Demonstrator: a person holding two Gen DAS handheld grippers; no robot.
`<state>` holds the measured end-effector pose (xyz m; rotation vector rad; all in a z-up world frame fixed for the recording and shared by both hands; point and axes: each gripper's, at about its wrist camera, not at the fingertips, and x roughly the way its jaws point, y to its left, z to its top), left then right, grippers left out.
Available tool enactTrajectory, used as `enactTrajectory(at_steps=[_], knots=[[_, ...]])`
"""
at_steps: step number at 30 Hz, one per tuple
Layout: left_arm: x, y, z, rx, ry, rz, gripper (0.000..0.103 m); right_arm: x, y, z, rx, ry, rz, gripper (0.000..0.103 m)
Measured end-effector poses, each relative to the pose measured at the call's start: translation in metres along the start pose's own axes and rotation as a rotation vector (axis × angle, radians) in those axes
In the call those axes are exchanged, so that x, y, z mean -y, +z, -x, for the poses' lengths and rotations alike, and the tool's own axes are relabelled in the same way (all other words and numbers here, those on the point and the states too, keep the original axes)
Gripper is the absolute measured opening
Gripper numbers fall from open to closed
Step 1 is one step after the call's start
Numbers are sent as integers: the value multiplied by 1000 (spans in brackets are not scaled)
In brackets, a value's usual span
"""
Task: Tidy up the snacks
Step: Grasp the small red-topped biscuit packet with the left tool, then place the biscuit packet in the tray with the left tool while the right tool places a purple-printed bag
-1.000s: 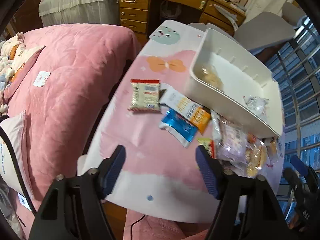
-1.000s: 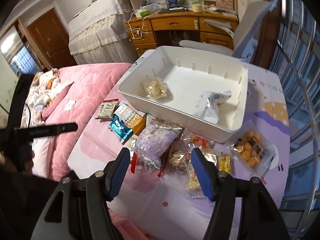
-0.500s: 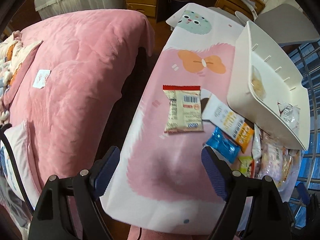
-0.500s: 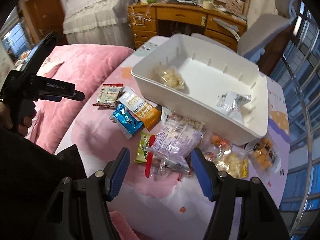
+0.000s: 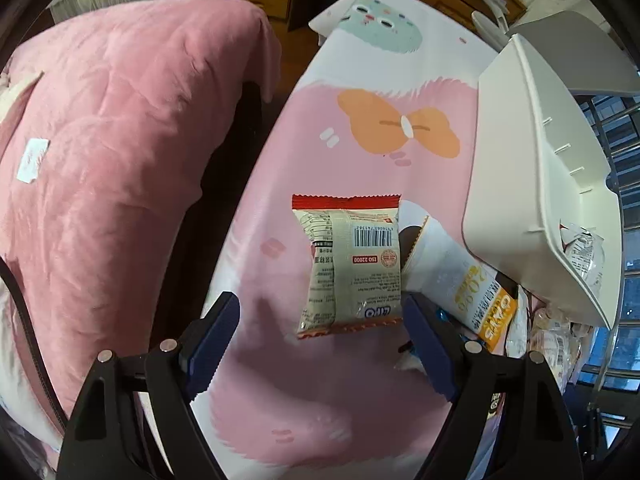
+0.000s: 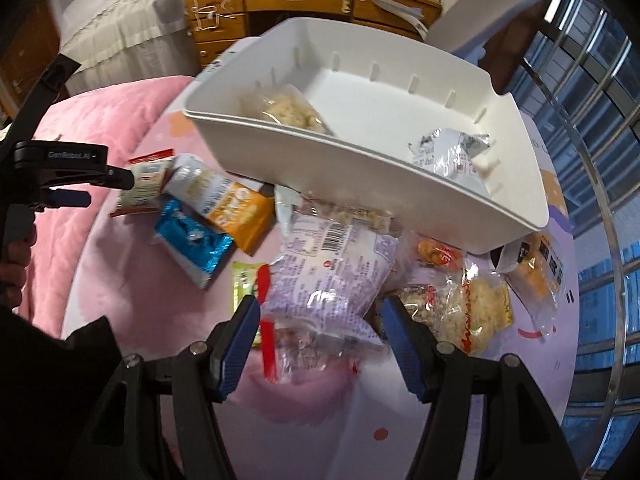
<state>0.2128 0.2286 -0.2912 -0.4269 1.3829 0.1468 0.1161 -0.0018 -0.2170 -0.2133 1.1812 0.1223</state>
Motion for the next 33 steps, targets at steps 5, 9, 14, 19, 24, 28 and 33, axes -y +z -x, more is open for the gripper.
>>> enactTrajectory(at_steps=[5, 9, 14, 19, 24, 28, 33], knots=[[3, 7, -14, 2, -9, 15, 83, -1, 2, -14, -36, 20, 1, 64], [6, 13, -22, 5, 21, 3, 83, -1, 6, -21, -45, 24, -8, 69], [15, 20, -26, 19, 56, -58, 83, 2, 14, -33, -58, 5, -43, 71], [23, 21, -27, 25, 111, -99, 64, 8, 21, -44, -97, 4, -100, 71], [23, 21, -23, 16, 85, -136, 45, 15, 29, -51, -165, 27, -149, 68], [23, 20, -21, -4, 70, -143, 44, 16, 34, -53, -204, 28, -162, 63], [25, 14, -10, 4, 49, -170, 44, 12, 38, -51, -246, 33, -153, 61]])
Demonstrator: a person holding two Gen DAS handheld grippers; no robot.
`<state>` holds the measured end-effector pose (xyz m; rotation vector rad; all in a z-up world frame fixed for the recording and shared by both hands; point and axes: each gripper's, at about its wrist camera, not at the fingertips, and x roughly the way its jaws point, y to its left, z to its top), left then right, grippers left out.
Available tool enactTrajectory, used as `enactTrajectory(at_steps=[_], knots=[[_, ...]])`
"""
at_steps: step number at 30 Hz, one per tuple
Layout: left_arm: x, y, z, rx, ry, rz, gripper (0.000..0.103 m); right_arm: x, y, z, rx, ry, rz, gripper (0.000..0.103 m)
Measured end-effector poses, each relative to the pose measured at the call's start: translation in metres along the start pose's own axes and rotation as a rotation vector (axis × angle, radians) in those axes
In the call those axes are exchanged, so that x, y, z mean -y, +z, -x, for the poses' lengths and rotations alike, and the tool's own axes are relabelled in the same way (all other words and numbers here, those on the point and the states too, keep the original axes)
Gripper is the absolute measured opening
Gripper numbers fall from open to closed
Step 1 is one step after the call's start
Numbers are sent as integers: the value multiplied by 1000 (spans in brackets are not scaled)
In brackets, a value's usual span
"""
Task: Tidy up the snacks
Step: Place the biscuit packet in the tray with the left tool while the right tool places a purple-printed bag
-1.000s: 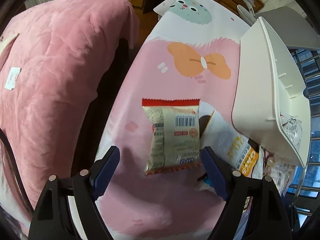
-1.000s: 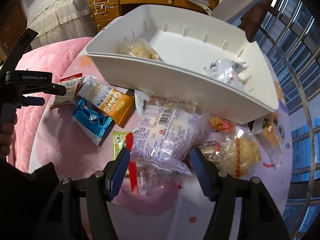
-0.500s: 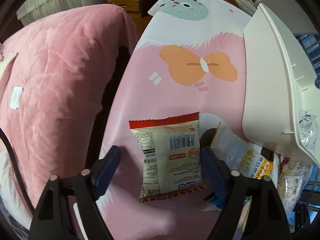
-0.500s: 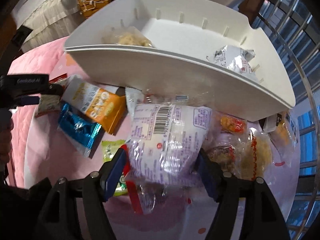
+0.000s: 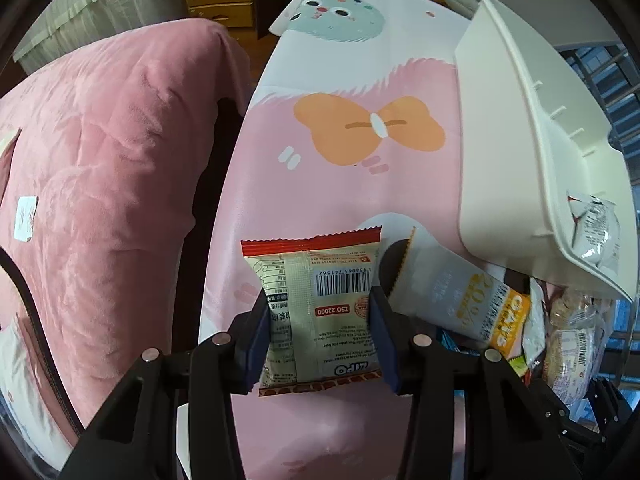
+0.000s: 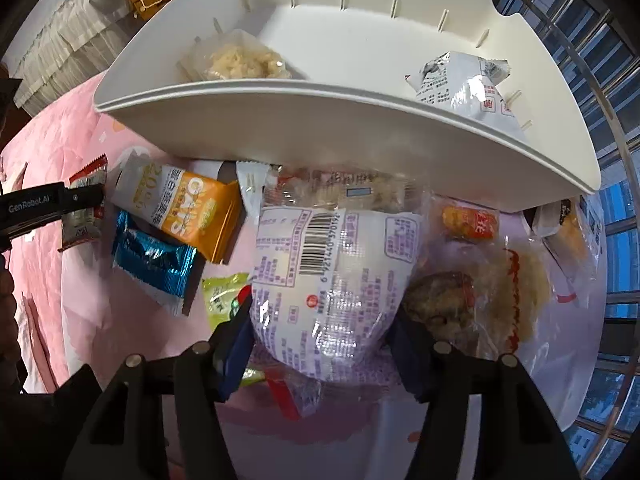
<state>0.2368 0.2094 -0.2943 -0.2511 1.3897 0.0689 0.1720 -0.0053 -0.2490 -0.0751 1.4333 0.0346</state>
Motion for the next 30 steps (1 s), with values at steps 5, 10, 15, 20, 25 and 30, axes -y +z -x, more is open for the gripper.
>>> enactTrajectory(at_steps=[5, 10, 15, 20, 25, 30], knots=[[1, -6, 20, 28, -33, -32, 44, -5, -5, 13, -12, 20, -9, 60], [8, -8, 53, 94, -31, -98, 44, -10, -9, 38, 37, 39, -17, 60], [23, -9, 90, 153, -77, -179, 45, -10, -9, 63, 105, 65, -48, 60], [52, -6, 131, 229, -116, -288, 45, 1, -7, 90, 187, 85, -110, 60], [82, -2, 159, 286, -139, -356, 45, 15, 0, 111, 280, 71, -129, 60], [115, 5, 184, 353, -152, -415, 45, 30, 16, 133, 371, 64, -120, 60]])
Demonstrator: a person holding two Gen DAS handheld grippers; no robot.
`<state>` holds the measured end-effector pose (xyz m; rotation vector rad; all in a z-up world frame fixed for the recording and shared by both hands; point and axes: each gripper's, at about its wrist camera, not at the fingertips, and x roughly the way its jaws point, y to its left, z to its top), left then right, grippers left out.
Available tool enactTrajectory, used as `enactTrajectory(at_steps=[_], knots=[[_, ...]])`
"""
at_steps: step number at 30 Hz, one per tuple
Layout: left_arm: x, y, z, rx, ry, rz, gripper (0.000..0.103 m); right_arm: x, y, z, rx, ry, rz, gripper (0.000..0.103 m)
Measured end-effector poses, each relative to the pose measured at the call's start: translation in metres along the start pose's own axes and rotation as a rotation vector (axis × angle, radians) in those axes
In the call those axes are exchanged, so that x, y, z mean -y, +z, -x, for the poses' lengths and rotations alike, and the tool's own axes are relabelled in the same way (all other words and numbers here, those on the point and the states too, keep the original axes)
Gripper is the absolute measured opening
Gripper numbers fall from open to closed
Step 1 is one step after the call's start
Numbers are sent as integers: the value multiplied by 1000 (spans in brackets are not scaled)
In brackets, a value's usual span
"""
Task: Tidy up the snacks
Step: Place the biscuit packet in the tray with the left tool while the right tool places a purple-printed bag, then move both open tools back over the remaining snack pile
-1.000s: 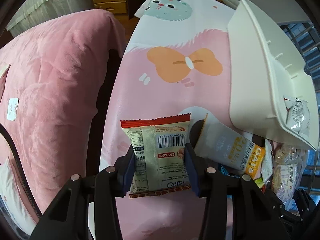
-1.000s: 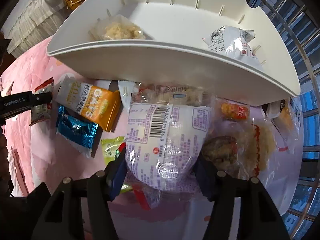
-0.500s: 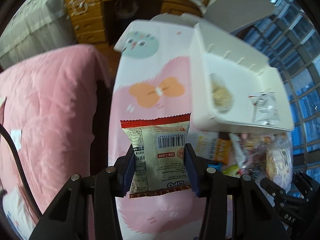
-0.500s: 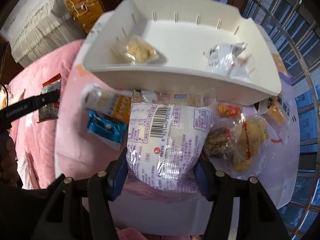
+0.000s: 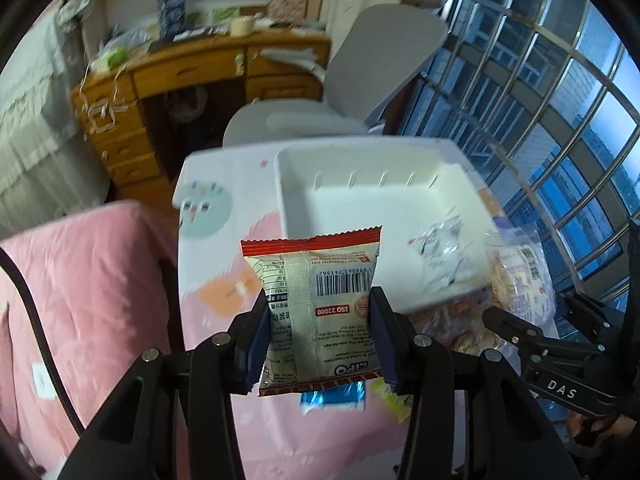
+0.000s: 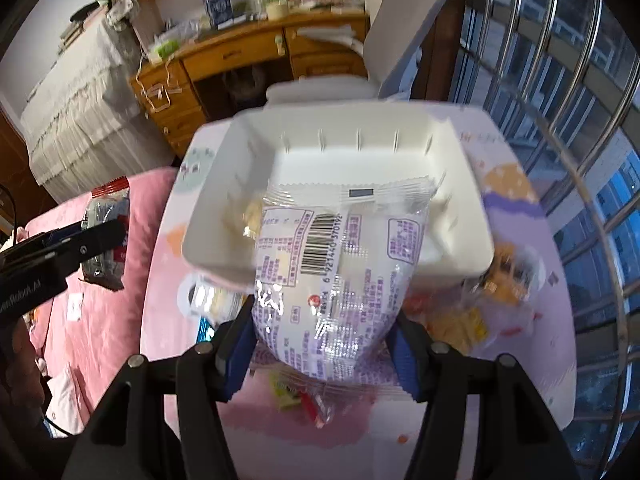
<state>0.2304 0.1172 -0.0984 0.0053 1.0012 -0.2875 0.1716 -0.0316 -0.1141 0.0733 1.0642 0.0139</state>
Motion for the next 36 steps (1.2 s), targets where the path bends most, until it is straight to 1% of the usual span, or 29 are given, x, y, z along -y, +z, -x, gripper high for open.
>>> enactTrajectory(at_steps=[5, 8, 10, 16, 17, 18, 19, 20, 21, 25, 30, 36], knots=[[26, 32, 8, 61, -4, -24, 45, 14, 27, 6, 67, 22, 17, 60], [41, 50, 6, 97, 21, -52, 45, 23, 41, 6, 100, 41, 32, 61], [48, 61, 0, 99, 38, -60, 45, 27, 51, 2, 110, 47, 44, 61], [56, 83, -20, 90, 40, -13, 45, 39, 73, -10, 128, 68, 63, 61], [56, 84, -23, 80, 39, -1, 47, 40, 75, -13, 127, 76, 64, 61], [56, 85, -27, 64, 34, 12, 57, 41, 75, -15, 126, 81, 64, 61], [54, 86, -31, 53, 32, 21, 73, 42, 76, -17, 123, 84, 64, 62], [53, 86, -33, 47, 32, 32, 78, 43, 76, -19, 120, 78, 65, 63], [52, 84, -33, 47, 35, 43, 81, 45, 76, -20, 121, 71, 64, 64], [48, 77, -35, 25, 34, 58, 81, 50, 73, -15, 133, 89, 42, 69], [41, 64, -24, 20, 19, 59, 81, 51, 62, -8, 133, 87, 23, 70], [31, 38, -10, 13, 24, 49, 81, 48, 30, 4, 124, 75, -24, 70]])
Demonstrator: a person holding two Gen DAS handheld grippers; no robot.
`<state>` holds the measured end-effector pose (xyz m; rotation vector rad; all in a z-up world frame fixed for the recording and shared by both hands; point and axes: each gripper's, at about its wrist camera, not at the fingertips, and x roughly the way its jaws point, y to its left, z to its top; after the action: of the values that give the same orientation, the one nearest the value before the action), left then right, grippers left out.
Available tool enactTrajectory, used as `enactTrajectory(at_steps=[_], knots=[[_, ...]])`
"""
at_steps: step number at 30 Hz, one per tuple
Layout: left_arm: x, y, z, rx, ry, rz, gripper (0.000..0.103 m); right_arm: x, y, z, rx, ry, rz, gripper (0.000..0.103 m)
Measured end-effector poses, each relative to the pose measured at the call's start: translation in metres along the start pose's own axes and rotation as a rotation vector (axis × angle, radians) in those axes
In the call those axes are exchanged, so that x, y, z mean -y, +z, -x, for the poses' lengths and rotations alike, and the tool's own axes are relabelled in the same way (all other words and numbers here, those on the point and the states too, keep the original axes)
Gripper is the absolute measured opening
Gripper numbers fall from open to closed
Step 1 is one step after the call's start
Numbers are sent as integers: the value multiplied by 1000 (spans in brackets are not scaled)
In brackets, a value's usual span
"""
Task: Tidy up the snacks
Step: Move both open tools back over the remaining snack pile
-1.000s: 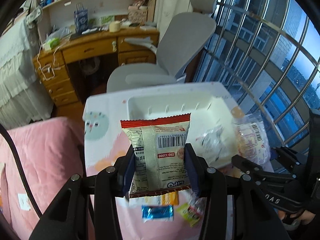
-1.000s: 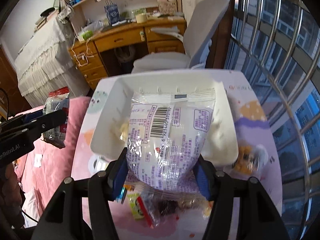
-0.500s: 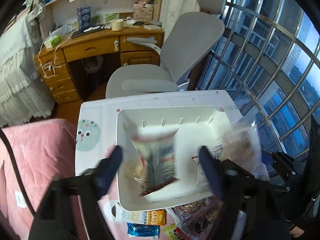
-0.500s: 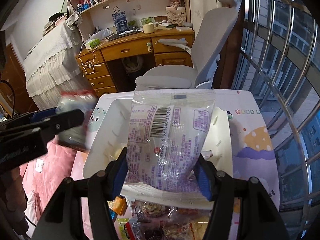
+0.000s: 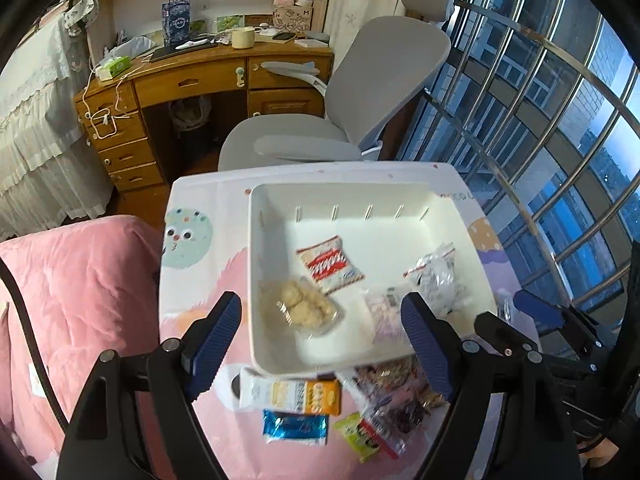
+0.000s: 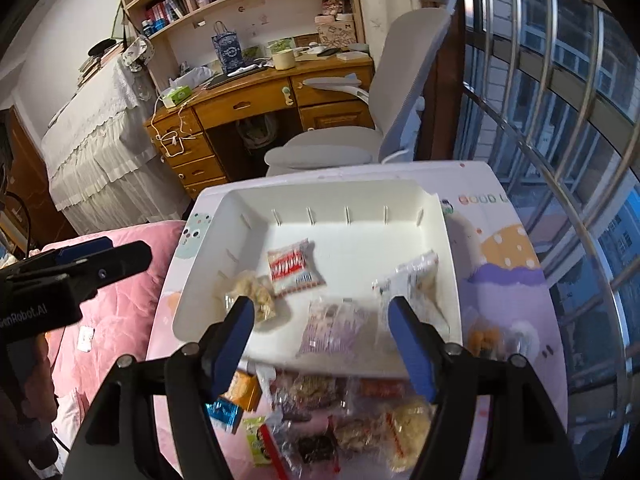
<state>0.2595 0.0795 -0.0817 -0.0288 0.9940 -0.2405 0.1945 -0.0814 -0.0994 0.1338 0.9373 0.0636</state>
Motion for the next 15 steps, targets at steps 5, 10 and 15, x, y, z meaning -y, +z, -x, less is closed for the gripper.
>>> enactTrajectory(at_steps=[5, 10, 15], knots=[[-8, -30, 10, -28, -18, -11, 81, -3, -40, 8, -34, -14, -62, 70], [-14, -60, 14, -57, -20, -48, 81, -3, -84, 14, -73, -30, -110, 71], [-16, -82, 16, -91, -22, -54, 81, 4, -118, 18, -107, -51, -155, 71]])
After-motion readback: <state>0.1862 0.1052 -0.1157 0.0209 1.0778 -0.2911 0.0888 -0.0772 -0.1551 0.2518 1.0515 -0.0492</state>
